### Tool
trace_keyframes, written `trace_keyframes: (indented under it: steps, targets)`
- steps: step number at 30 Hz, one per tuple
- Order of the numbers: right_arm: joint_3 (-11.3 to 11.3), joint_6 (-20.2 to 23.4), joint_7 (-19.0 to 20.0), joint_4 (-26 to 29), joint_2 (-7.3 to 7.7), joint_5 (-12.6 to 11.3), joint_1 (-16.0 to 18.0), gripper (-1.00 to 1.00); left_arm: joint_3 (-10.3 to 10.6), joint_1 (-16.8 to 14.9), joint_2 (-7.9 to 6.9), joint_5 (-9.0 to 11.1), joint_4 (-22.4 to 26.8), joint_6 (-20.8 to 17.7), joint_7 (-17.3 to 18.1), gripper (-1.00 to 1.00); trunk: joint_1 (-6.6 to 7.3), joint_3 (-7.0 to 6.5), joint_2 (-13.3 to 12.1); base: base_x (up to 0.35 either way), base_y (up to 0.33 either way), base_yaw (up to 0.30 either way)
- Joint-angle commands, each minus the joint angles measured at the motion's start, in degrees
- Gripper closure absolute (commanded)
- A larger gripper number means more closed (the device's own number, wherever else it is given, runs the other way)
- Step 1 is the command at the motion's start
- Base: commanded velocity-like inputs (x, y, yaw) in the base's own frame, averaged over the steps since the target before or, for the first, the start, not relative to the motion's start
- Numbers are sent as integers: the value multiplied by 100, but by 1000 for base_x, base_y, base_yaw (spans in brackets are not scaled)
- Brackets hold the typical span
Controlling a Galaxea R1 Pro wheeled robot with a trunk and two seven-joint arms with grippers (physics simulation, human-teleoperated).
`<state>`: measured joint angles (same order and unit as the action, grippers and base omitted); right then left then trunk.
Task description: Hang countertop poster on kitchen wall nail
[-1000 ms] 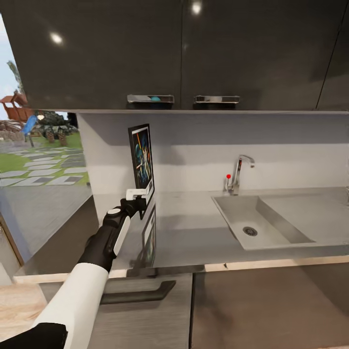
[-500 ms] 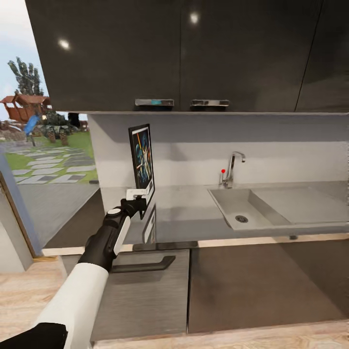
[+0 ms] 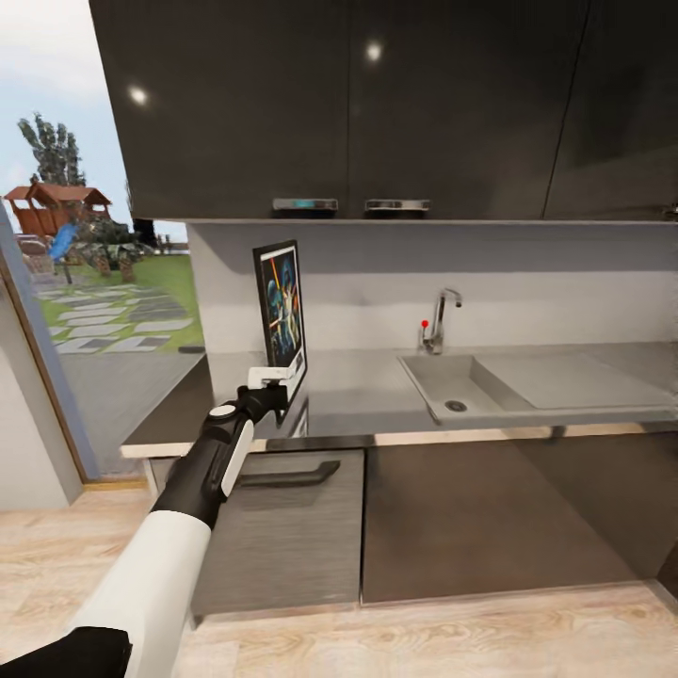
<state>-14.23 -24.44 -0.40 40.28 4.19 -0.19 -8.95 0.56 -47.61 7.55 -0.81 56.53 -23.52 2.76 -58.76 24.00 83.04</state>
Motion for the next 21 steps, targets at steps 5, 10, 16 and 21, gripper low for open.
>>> trace_keyframes:
  steps: [5,10,16,21]
  targets:
    - [-1,-8,-4,6,-1,-1,-1,-100,-4,-3,1,-18,10,-30,100,100,3,5,4,-336,0,0]
    - [0,-8,-4,6,1,0,-1,-100,-5,-3,-5,-22,14,-30,572,100,3,5,4,-337,0,0]
    - [-1,-8,-4,6,0,0,-1,-100,-11,-3,-19,-24,15,-30,1453,100,3,5,4,-337,0,0]
    - [-1,-8,-4,6,2,1,-1,-100,-14,-3,-24,-31,26,-30,2275,100,3,5,4,-337,0,0]
